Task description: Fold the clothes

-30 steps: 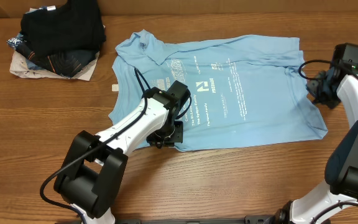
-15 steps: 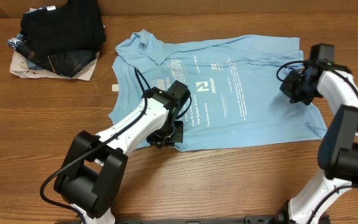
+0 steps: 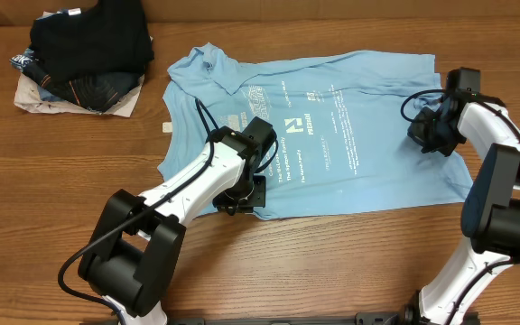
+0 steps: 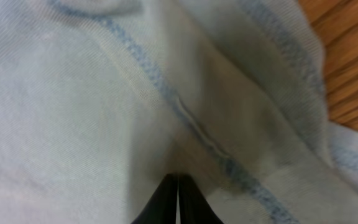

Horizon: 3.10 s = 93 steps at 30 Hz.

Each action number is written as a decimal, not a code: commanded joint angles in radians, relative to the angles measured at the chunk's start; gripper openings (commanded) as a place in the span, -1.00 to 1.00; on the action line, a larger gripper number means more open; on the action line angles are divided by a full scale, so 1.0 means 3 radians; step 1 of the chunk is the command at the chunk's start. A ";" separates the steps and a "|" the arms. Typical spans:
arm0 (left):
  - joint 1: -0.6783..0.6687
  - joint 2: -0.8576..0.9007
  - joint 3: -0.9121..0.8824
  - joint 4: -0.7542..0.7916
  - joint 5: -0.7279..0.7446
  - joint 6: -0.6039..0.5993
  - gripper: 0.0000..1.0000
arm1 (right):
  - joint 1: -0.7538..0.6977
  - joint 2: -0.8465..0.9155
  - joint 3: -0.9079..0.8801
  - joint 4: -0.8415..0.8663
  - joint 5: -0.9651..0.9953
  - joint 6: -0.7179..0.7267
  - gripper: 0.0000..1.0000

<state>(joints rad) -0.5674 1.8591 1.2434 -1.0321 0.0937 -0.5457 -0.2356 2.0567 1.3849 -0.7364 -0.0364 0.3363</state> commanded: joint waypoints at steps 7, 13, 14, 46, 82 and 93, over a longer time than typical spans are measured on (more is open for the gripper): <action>0.0011 -0.0074 0.0005 -0.0024 0.0000 0.0025 -0.88 | -0.0347 0.0158 0.0047 0.0117 0.0437 -0.0013 -0.80; 0.0011 -0.0074 0.0005 -0.0024 -0.0001 0.0025 -0.89 | -0.0458 0.0158 0.0055 0.0183 0.0637 -0.0011 -0.68; 0.0011 -0.0074 0.0005 -0.0024 -0.0003 0.0025 -0.89 | -0.0465 0.0158 0.0064 0.0183 0.0682 -0.0011 -0.64; 0.0017 -0.0075 0.0006 -0.0065 -0.0223 -0.0003 -0.92 | -0.0156 0.0141 0.1152 -0.1610 -0.0229 -0.0323 -0.54; 0.0018 -0.0075 0.0006 -0.0092 -0.0228 0.0000 -0.89 | -0.0149 0.0159 0.0421 -0.0980 0.1033 -0.0071 -0.51; 0.0018 -0.0075 0.0006 -0.0092 -0.0228 0.0000 -0.89 | -0.0342 0.0159 0.0455 -0.0868 0.1447 0.0201 -0.52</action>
<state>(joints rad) -0.5674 1.8591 1.2434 -1.0554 0.0471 -0.5465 -0.3256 2.1078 1.5162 -1.0061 0.3386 0.3534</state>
